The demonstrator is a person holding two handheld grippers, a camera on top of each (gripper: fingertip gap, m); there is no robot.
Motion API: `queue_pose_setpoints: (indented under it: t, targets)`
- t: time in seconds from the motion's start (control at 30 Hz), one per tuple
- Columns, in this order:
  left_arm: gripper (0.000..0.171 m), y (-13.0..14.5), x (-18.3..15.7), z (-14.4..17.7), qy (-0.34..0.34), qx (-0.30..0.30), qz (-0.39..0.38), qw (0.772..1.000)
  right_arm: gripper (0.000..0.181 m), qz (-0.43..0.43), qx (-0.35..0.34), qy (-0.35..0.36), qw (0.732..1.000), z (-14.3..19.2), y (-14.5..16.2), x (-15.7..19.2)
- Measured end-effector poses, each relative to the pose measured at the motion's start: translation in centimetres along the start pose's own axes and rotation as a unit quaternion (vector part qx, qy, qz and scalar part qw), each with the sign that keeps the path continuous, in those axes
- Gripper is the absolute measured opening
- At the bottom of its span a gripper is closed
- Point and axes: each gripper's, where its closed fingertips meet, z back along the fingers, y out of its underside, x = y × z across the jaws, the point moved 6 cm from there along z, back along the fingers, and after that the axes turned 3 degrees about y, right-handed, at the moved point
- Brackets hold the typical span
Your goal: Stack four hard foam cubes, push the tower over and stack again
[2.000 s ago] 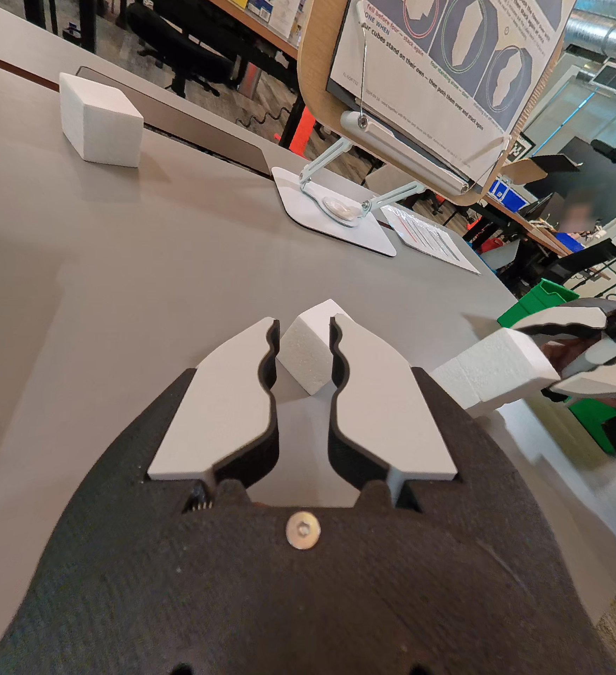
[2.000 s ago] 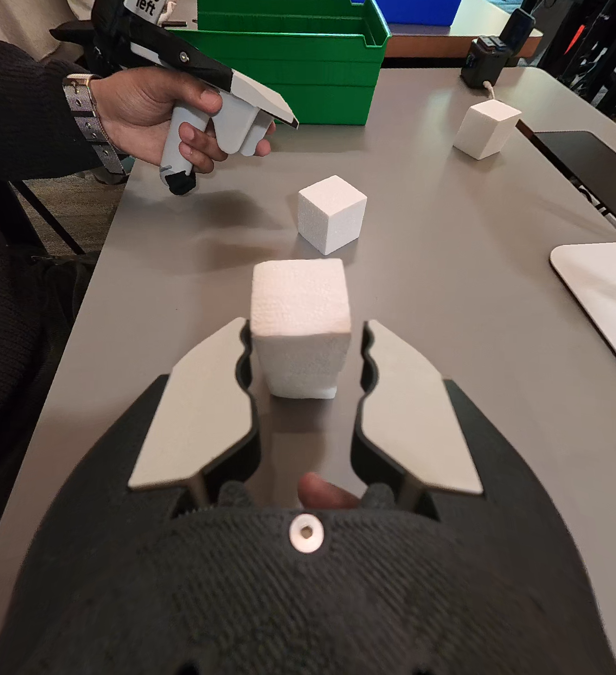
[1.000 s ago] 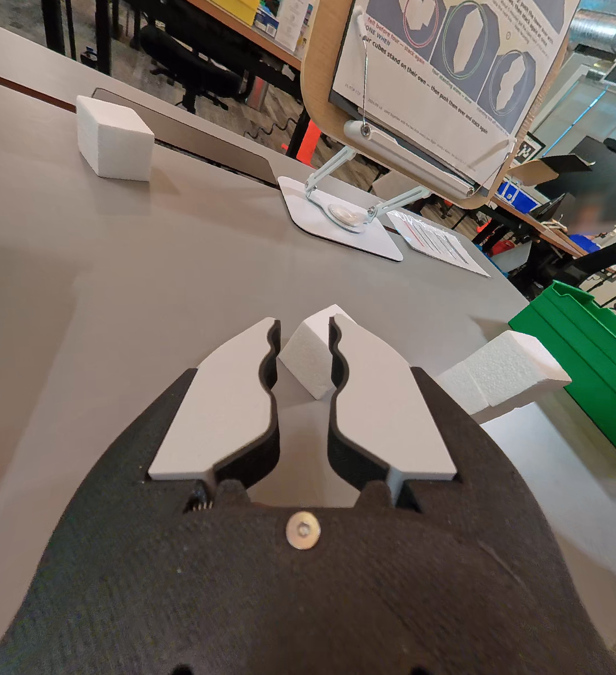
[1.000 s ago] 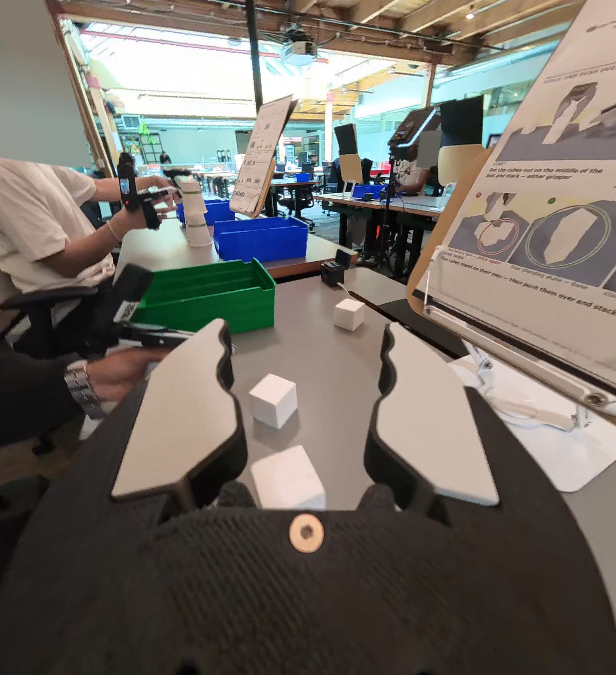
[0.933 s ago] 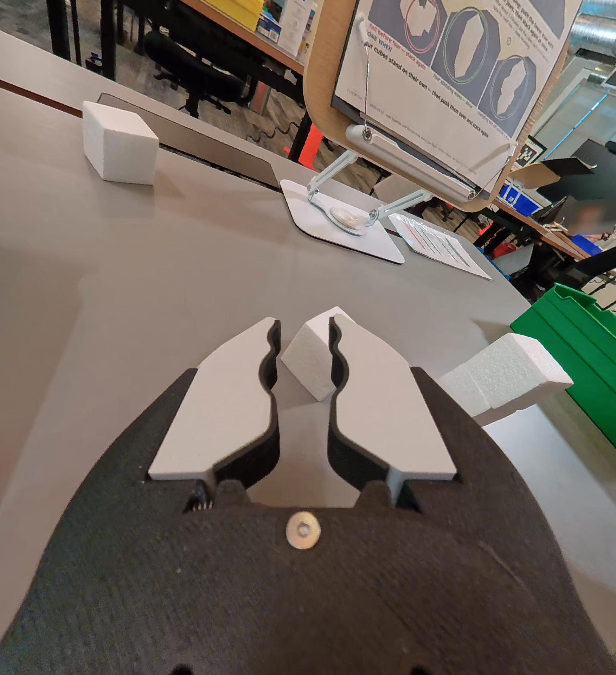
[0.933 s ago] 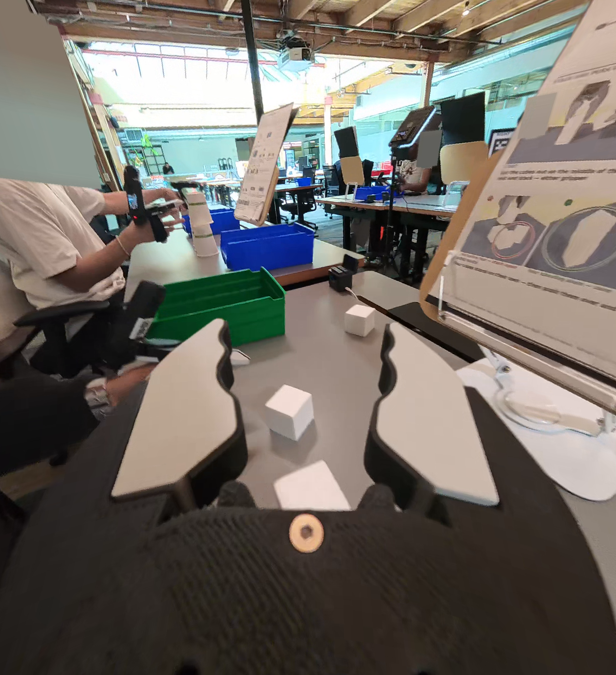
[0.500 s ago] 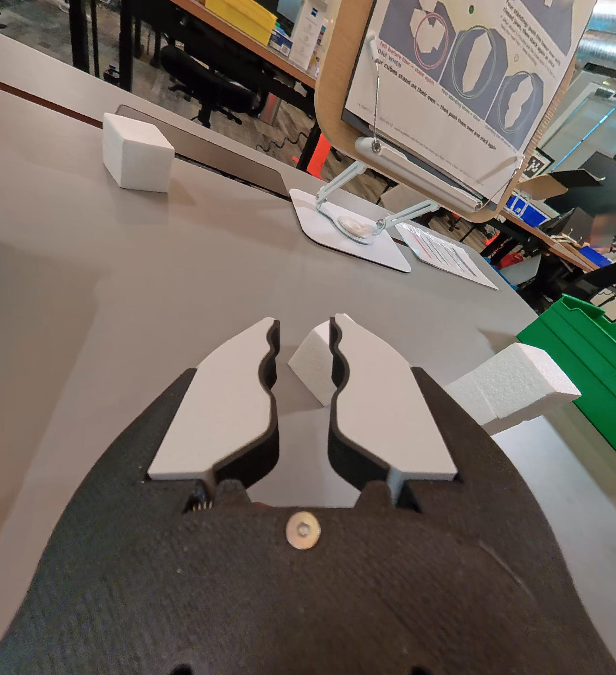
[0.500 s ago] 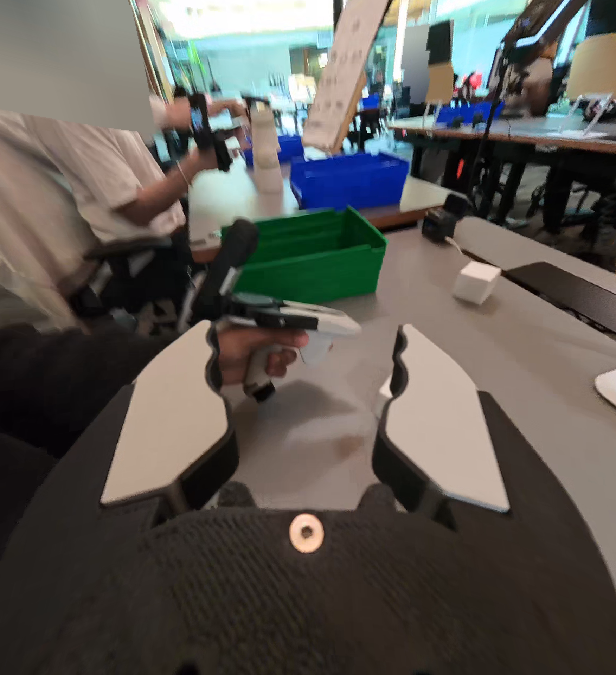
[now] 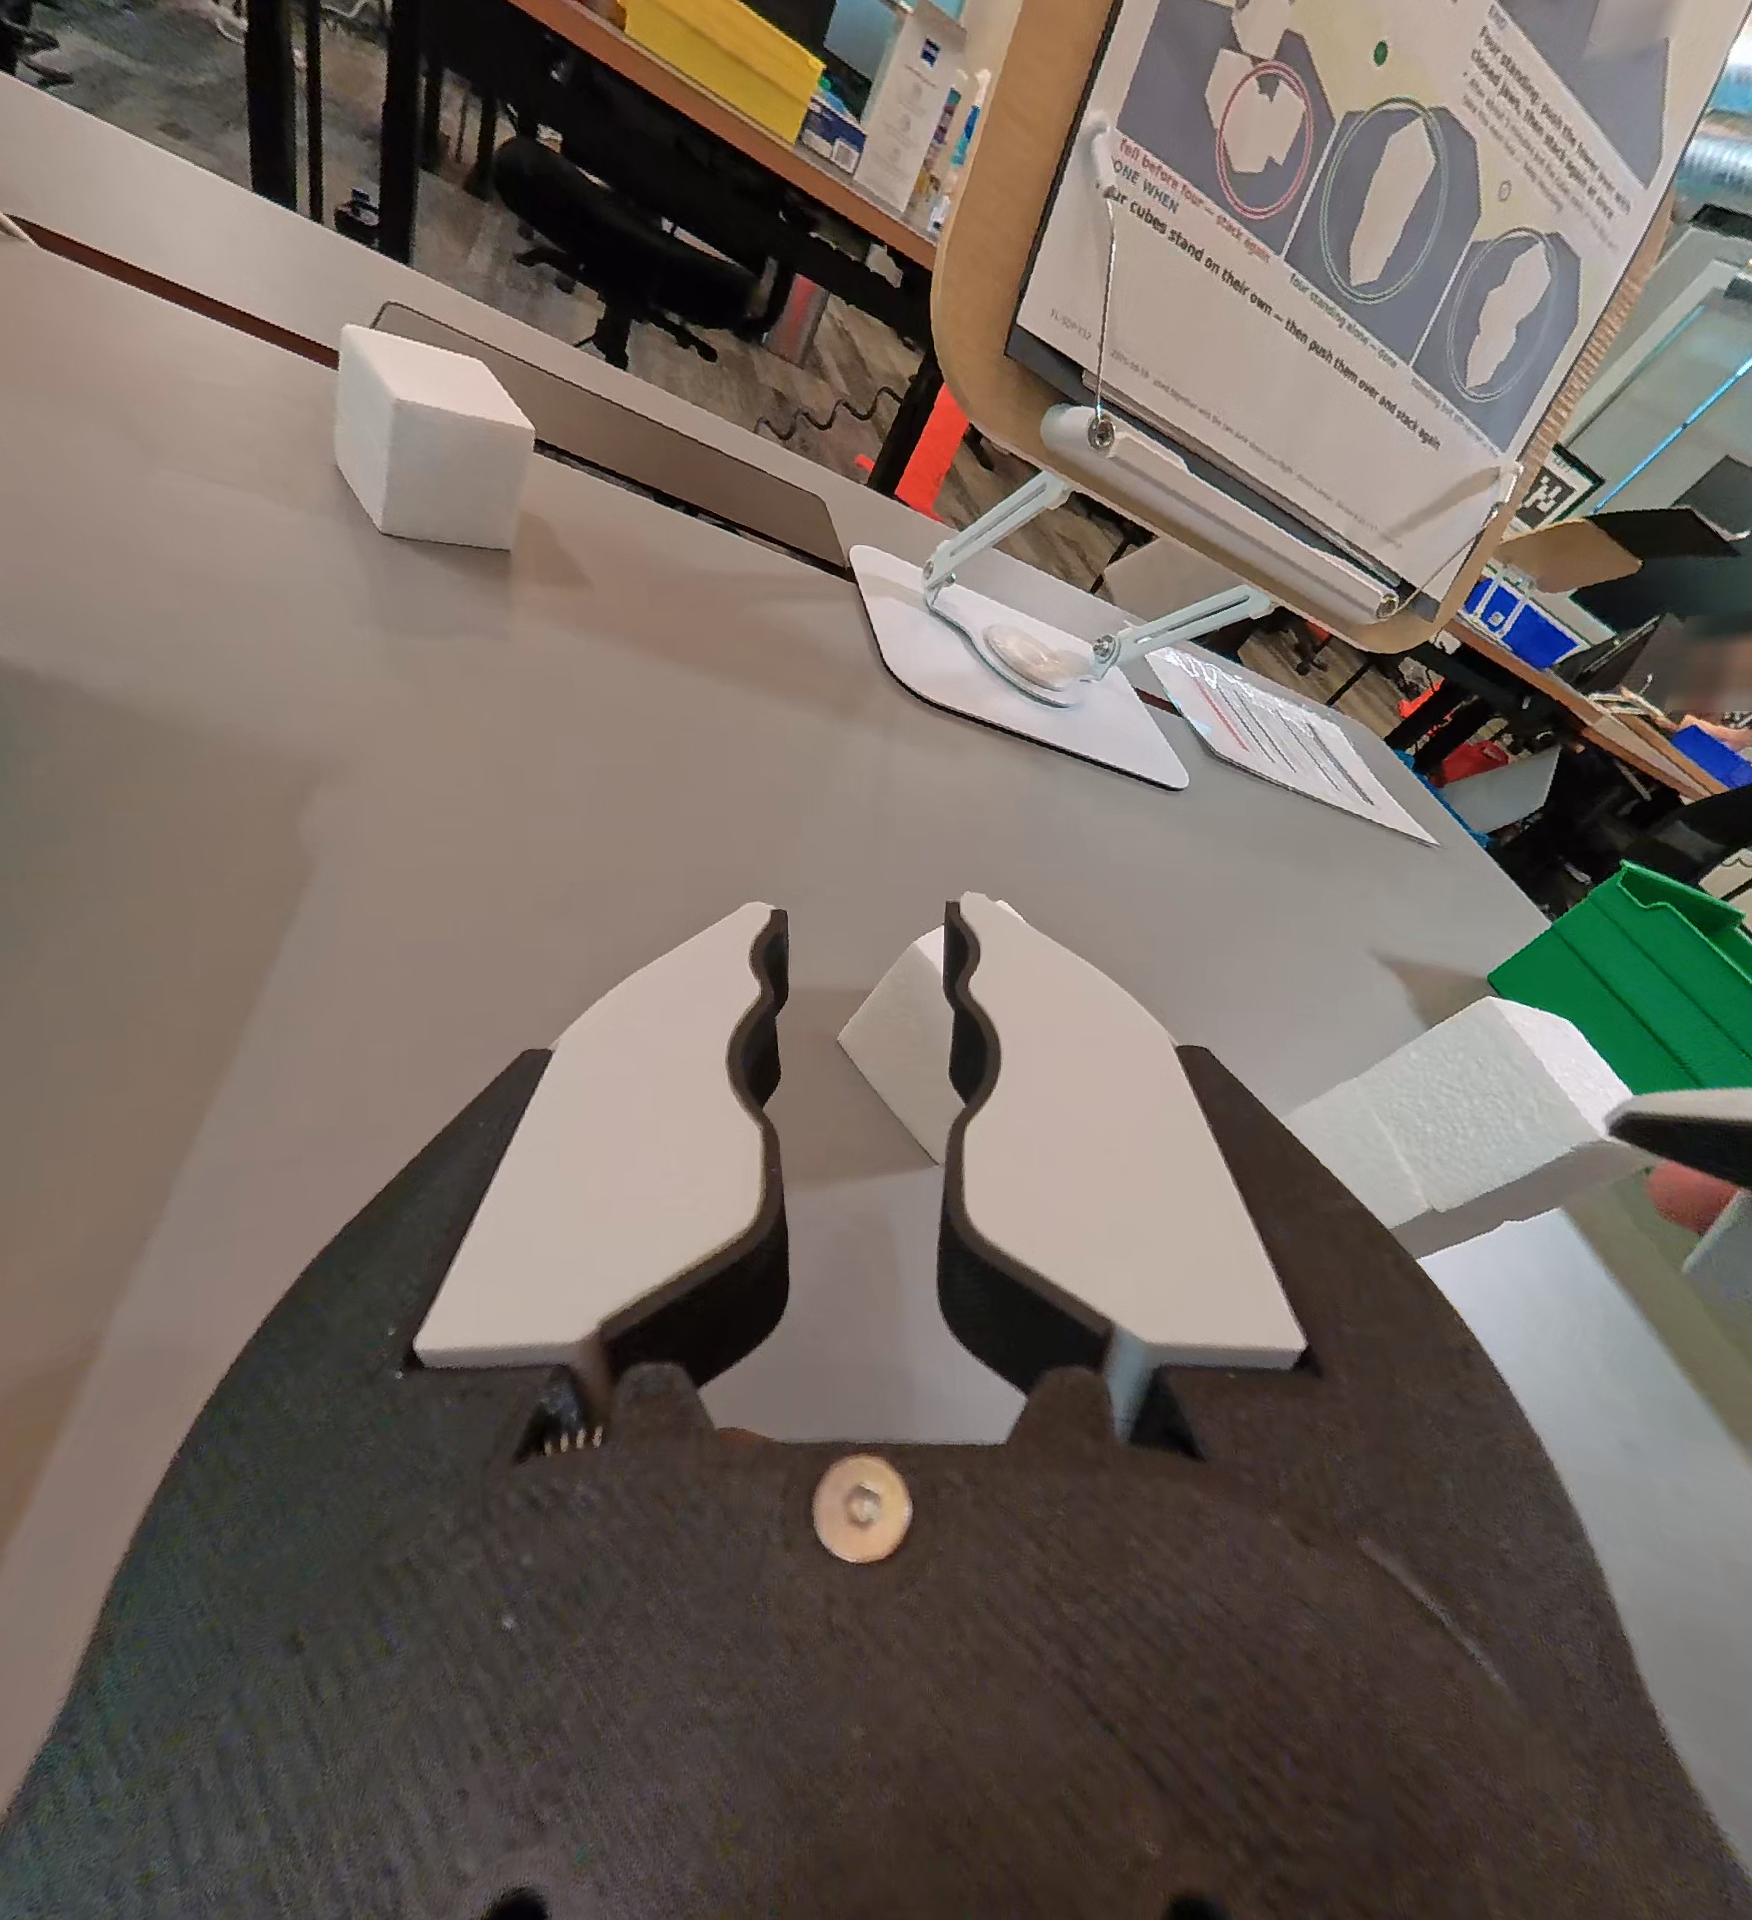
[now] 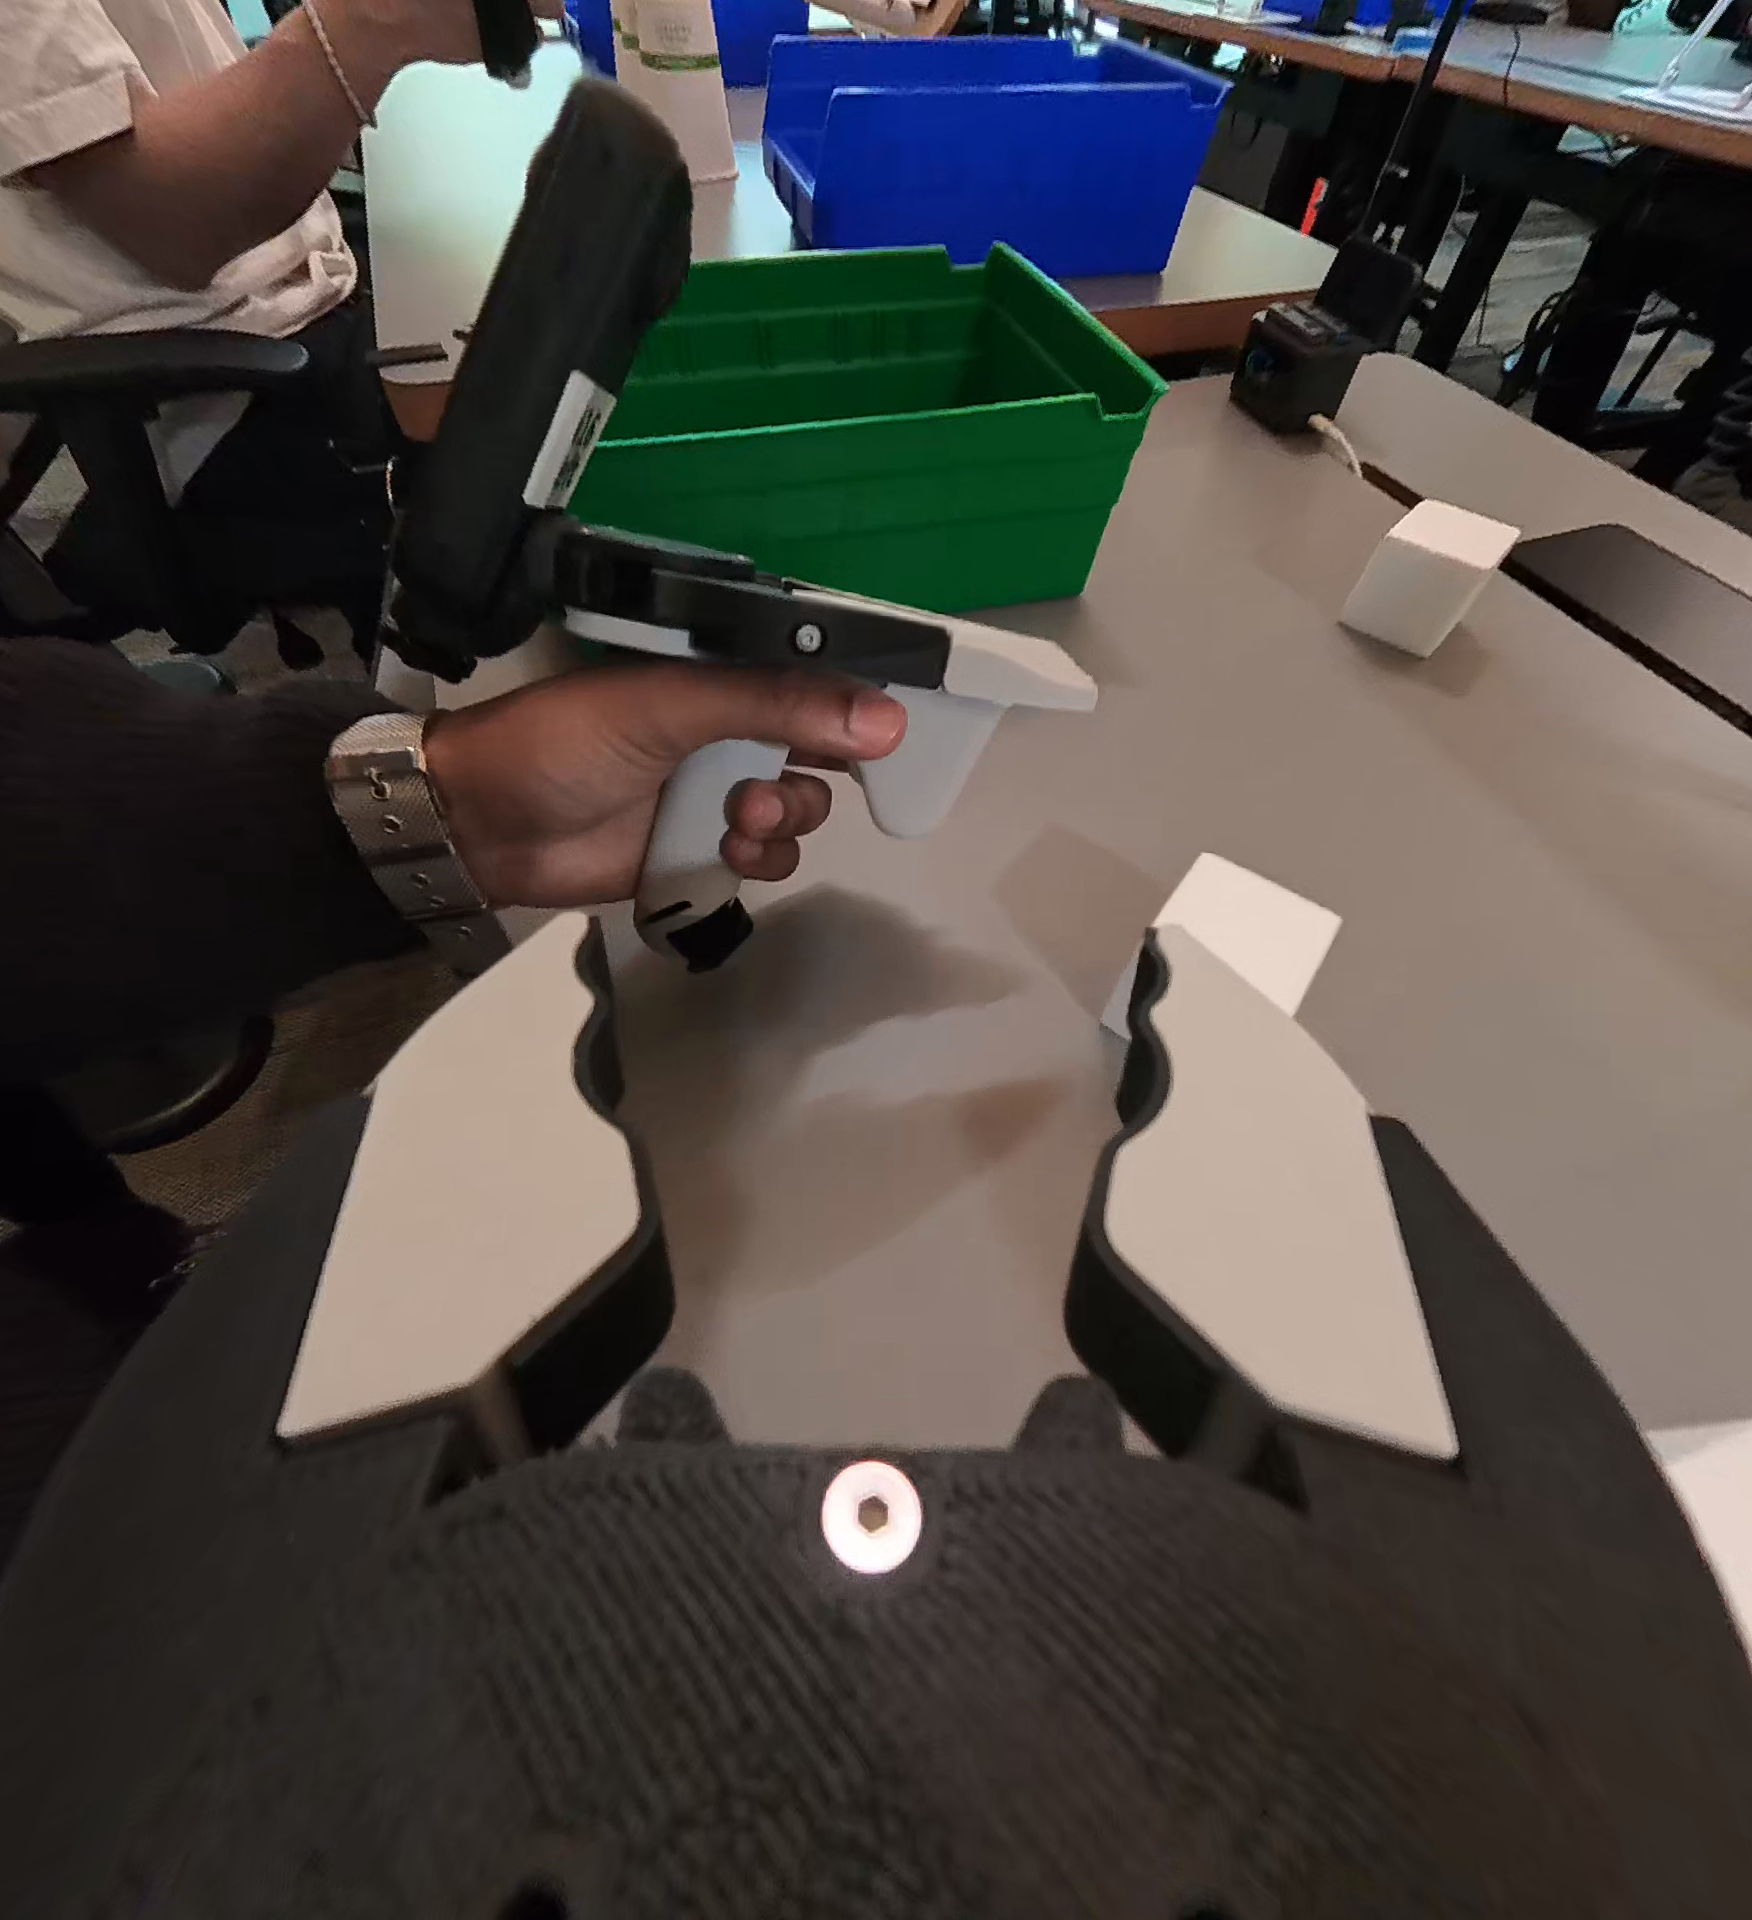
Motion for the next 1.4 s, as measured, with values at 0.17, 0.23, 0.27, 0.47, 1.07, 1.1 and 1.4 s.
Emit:
queue_pose_setpoints:
  t: [0.17,0.23,0.27,0.47,1.07,1.1,1.4]
  targets:
    - [0.031,-0.1,0.1,0.0,-0.008,-0.002,-0.001,1.0,0.097,0.018,0.019,0.049,0.998,-1.0,1.5,0.0]
    - [0.032,-0.2,0.3,0.1,-0.014,-0.006,-0.002,1.0,0.095,0.001,0.02,0.066,0.998,-1.5,2.0,-0.1]
    - [0.032,-0.3,0.4,0.1,-0.017,-0.008,-0.002,1.0,0.095,-0.012,0.022,0.076,0.997,-1.8,2.4,-0.2]
    - [0.035,-0.6,0.8,0.4,-0.034,-0.019,0.001,0.999,0.096,-0.093,0.042,0.154,0.983,-4.0,3.6,-2.1]
    - [0.034,-0.9,1.2,0.5,-0.038,-0.03,0.008,0.999,0.048,-0.176,0.081,0.244,0.95,-9.9,5.2,-6.8]
    - [0.034,-0.9,1.2,0.5,-0.037,-0.029,0.01,0.999,0.048,-0.175,0.078,0.245,0.951,-9.7,5.1,-6.8]
    - [0.034,-0.8,0.9,0.5,-0.035,-0.029,0.002,0.999,0.067,-0.18,0.102,0.254,0.945,-10.2,5.7,-7.7]
